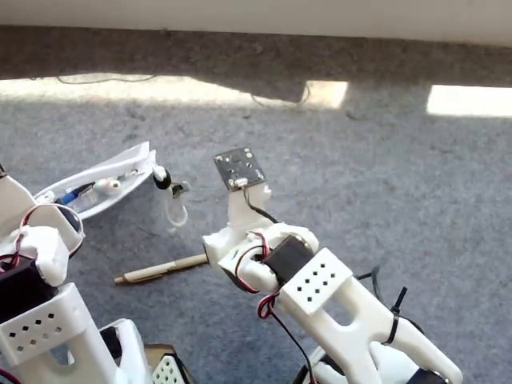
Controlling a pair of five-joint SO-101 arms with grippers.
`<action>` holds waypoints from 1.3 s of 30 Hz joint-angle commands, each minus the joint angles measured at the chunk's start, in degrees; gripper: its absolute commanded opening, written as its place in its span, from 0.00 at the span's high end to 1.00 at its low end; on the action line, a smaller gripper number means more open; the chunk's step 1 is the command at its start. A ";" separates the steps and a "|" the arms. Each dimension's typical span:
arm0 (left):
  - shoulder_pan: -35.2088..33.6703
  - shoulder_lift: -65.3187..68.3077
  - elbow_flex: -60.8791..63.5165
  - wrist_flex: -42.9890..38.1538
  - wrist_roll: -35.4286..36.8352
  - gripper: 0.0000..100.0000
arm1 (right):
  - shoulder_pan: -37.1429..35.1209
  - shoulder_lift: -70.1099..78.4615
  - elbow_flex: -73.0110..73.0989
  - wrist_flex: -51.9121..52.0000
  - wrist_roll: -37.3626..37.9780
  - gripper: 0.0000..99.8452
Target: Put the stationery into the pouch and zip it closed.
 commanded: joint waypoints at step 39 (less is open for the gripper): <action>-1.01 -1.27 -0.22 -1.14 0.53 0.99 | -4.97 36.44 -10.07 -18.07 -39.12 0.83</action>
